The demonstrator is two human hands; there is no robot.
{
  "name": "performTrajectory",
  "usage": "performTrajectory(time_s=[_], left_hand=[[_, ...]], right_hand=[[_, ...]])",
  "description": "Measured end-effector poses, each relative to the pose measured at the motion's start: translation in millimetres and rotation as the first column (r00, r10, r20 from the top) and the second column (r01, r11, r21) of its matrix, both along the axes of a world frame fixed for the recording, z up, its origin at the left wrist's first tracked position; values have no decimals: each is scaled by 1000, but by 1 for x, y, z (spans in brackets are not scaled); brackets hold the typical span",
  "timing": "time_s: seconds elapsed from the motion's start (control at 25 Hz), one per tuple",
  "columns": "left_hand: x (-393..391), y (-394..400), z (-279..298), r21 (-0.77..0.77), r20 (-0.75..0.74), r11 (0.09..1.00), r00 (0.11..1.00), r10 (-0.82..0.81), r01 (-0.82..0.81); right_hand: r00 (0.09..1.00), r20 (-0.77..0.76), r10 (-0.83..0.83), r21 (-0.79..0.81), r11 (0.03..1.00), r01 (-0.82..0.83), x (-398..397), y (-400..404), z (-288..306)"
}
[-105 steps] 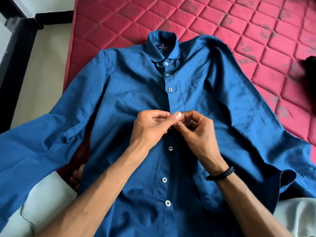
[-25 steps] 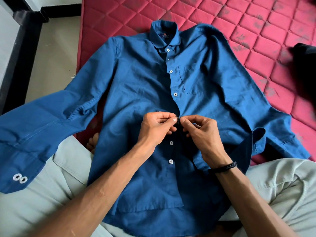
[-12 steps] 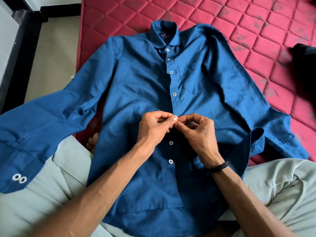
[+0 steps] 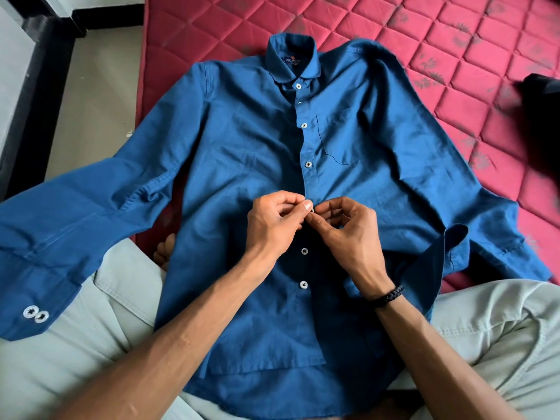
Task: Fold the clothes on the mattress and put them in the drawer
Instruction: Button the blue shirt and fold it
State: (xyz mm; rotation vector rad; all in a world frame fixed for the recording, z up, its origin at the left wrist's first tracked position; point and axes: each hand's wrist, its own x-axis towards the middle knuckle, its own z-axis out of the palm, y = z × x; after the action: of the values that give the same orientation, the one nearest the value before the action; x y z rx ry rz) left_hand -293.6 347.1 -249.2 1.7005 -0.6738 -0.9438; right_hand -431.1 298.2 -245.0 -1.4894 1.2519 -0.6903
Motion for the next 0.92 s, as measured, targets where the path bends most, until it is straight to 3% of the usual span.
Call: performTrajectory(time_s=[0.36,0.48,0.56,0.64,0.76,0.84,0.92], left_hand=[[4,0,-1,-42,163,994,983,-89,97],[5,-4,4,-113,167,984,979,-118,138],[5,-4,6,-133,255,978,959,-126,164],[4,-3,7,-100,357,982,927,-116,161],[4,6,11,-78,507,986,858,-89,148],[3,20,10,-13,632,968,752,-186,250],[-6,40,4,68,662,938,688,-298,340]], right_hand=[[1000,25,16,119,993,-19,-3,-5,7],[965,260,27,337,934,-117,-10,-17,10],[939,343,13,419,893,-166,-11,-20,14],[975,221,23,348,932,-101,-11,-20,19],[990,-108,87,18,996,-86,-21,-11,38],[954,-256,153,-103,977,-184,-31,9,48],[852,-499,159,-153,951,-267,-40,36,44]])
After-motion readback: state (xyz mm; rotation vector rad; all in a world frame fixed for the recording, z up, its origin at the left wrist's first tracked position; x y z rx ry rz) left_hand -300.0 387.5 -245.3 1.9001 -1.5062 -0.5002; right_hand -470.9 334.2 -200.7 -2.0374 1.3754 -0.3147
